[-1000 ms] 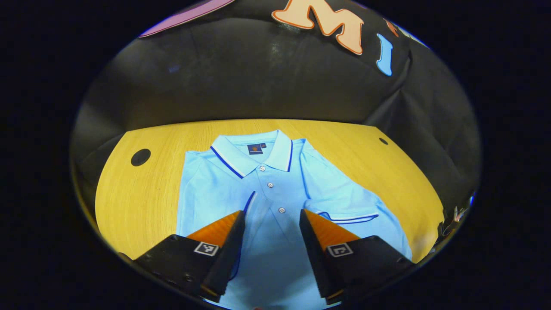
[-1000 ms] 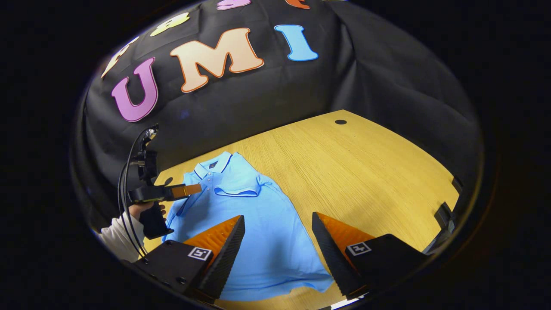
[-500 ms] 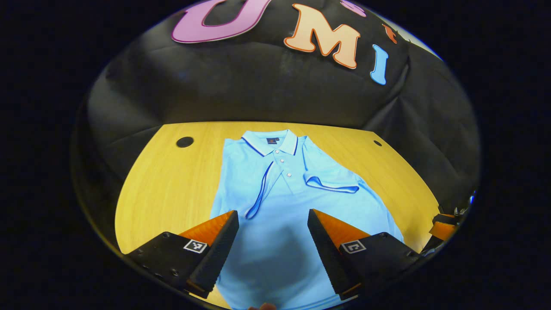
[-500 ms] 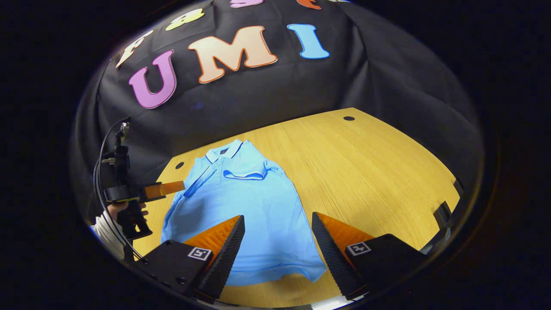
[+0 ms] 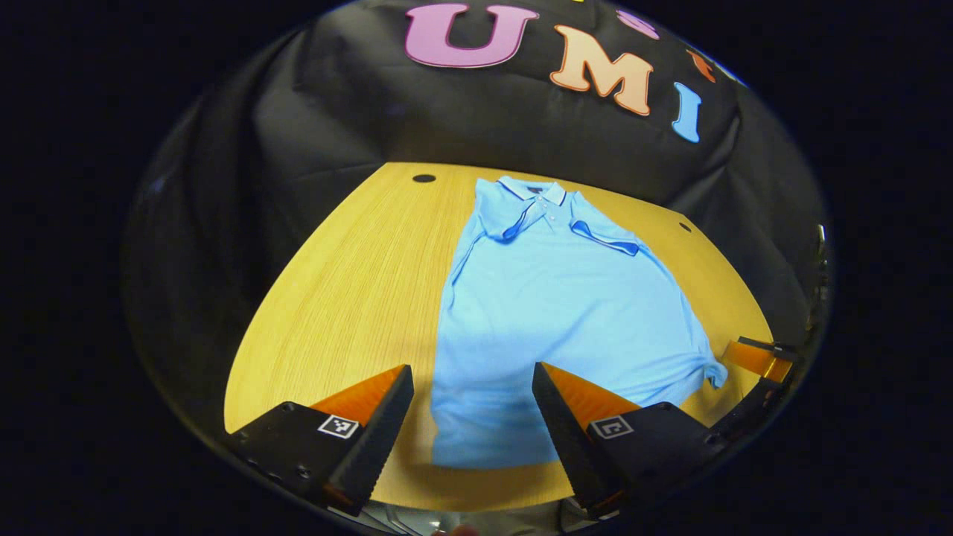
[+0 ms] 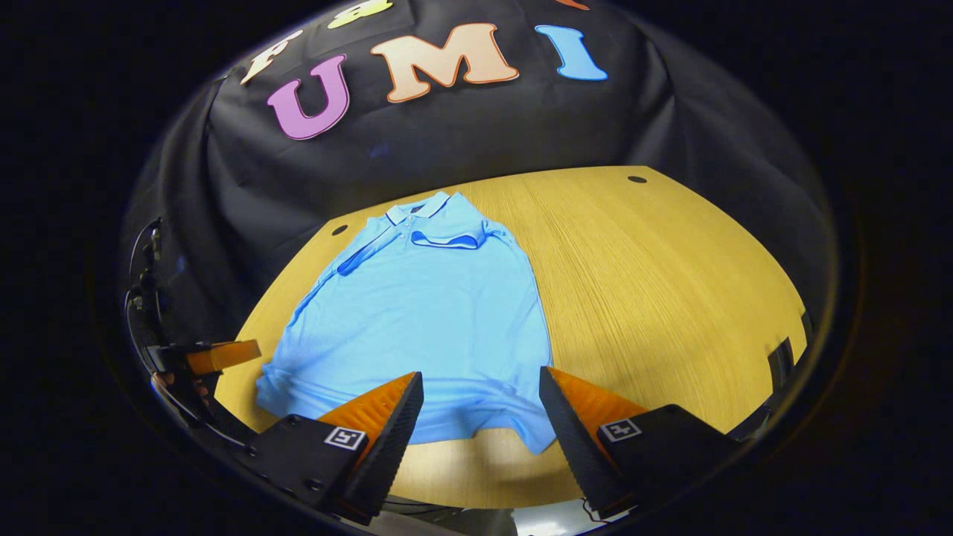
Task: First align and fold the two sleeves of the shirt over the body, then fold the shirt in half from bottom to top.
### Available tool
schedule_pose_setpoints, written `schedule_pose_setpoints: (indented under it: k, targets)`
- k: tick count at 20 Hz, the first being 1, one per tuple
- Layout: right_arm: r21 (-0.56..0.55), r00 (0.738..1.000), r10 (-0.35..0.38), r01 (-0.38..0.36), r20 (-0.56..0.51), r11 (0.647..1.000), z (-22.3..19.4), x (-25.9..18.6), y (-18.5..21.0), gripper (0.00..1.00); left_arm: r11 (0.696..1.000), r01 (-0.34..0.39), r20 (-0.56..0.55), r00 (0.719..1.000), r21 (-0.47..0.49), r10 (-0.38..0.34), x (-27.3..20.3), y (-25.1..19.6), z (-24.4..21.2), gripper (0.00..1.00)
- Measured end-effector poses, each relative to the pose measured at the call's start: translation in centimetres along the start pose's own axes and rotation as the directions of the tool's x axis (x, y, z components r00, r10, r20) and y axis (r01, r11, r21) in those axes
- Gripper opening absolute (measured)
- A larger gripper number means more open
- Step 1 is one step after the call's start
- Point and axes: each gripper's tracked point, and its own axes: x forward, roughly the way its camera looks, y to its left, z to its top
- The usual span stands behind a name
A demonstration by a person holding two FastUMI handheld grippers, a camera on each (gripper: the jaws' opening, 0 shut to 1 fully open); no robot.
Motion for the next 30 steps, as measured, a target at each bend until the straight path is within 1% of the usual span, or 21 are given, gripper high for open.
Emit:
schedule_pose_setpoints:
  k: [2, 5, 9, 12, 13, 14, 15, 17, 18, 19, 20, 21, 23, 24, 25, 26, 27, 28, 29, 30]
  targets:
    - [-0.007, 1.0, -0.006, 0.006, -0.027, 1.0, -1.1, 0.7, -0.8, 0.98, 1.0, -0.014, -0.015, 1.0, -0.021, 0.013, -0.3, -0.1, -2.2, 0.96]
    - [-0.025, 0.999, -0.009, 0.008, -0.035, 1.0, -1.7, 1.5, -1.0, 0.98, 0.999, -0.032, -0.018, 0.999, -0.015, 0.032, 0.0, -0.4, -3.8, 0.96]
    - [-0.08, 0.999, -0.003, -0.001, -0.053, 0.997, -2.5, 2.1, -0.5, 0.98, 0.999, -0.048, -0.026, 0.999, -0.023, 0.047, 1.0, -0.4, -4.6, 0.96]
    - [-0.117, 0.996, -0.003, -0.007, -0.084, 0.993, -4.0, 2.3, 0.0, 0.98, 0.997, -0.061, -0.012, 0.998, -0.037, 0.061, 1.2, -0.2, -4.5, 0.96]
    - [-0.124, 0.998, -0.006, -0.002, -0.066, 0.992, -3.7, 2.3, 0.0, 0.98, 0.997, -0.065, -0.006, 0.998, -0.031, 0.065, 1.2, -0.3, -4.4, 0.96]
    - [-0.126, 0.997, -0.009, -0.001, -0.078, 0.992, -4.0, 2.2, 0.1, 0.99, 0.997, -0.075, -0.002, 0.997, -0.022, 0.075, 1.2, -0.2, -4.6, 0.96]
    - [-0.131, 0.998, -0.012, 0.003, -0.067, 0.991, -3.9, 2.1, 0.1, 0.99, 0.996, -0.091, 0.005, 0.996, -0.001, 0.091, 1.4, -0.2, -4.7, 0.96]
    - [-0.143, 0.998, -0.024, 0.014, -0.063, 0.99, -4.0, 2.3, 0.2, 0.99, 0.989, -0.124, 0.007, 0.992, 0.079, 0.124, 1.5, -0.3, -5.2, 0.93]
    - [-0.153, 0.998, -0.03, 0.021, -0.06, 0.988, -4.0, 2.3, 0.2, 0.99, 0.99, -0.113, 0.031, 0.993, 0.08, 0.11, 1.6, -0.9, -4.7, 0.92]
    - [-0.162, 0.997, -0.038, 0.028, -0.061, 0.986, -4.1, 2.3, 0.2, 0.93, 0.991, -0.118, 0.02, 0.993, 0.066, 0.117, 1.7, -1.2, -4.9, 0.88]
    - [-0.171, 0.997, -0.042, 0.031, -0.058, 0.985, -4.1, 2.3, 0.3, 0.92, 0.991, -0.123, 0.03, 0.992, 0.058, 0.122, 1.8, -1.1, -4.8, 0.7]
    - [-0.175, 0.998, -0.039, 0.028, -0.058, 0.984, -4.1, 2.4, 0.4, 0.92, 0.992, -0.118, 0.027, 0.993, 0.052, 0.117, 1.8, -1.3, -4.9, 0.7]
    - [-0.169, 0.998, -0.025, 0.014, -0.064, 0.985, -4.1, 2.4, 0.7, 0.92, 0.993, -0.106, 0.024, 0.994, 0.045, 0.105, 2.1, -1.8, -4.8, 0.53]
    - [-0.166, 0.997, -0.016, 0.004, -0.07, 0.986, -4.2, 2.4, 1.0, 0.84, 0.995, -0.092, 0.023, 0.996, 0.038, 0.091, 2.1, -2.3, -5.0, 0.41]
    - [-0.163, 0.997, -0.008, -0.004, -0.074, 0.987, -4.2, 2.4, 1.3, 0.7, 0.996, -0.081, 0.028, 0.996, 0.025, 0.08, 2.2, -2.6, -4.8, 0.33]
    - [-0.162, 0.997, 0.002, -0.015, -0.079, 0.987, -4.2, 2.5, 1.4, 0.63, 0.997, -0.081, 0.029, 0.996, 0.017, 0.08, 2.2, -2.6, -4.9, 0.14]
    - [-0.162, 0.997, 0.013, -0.027, -0.082, 0.986, -4.2, 2.5, 1.7, 0.43, 0.997, -0.076, 0.032, 0.997, 0.016, 0.075, 2.2, -2.7, -4.8, 0.05]
    - [-0.165, 0.996, 0.021, -0.035, -0.086, 0.986, -4.5, 2.4, 2.1, 0.34, 0.997, -0.077, 0.023, 0.997, 0.012, 0.076, 2.1, -2.7, -4.9, 0.01]
    - [-0.171, 0.996, 0.027, -0.041, -0.086, 0.984, -4.5, 2.3, 2.2, 0.19, 0.997, -0.077, 0.019, 0.997, 0.006, 0.077, 2.1, -2.7, -4.9, 0.0]
    - [-0.179, 0.996, 0.028, -0.044, -0.09, 0.983, -4.6, 2.3, 2.2, 0.16, 0.997, -0.076, 0.016, 0.997, -0.004, 0.077, 2.1, -2.7, -4.8, 0.0]
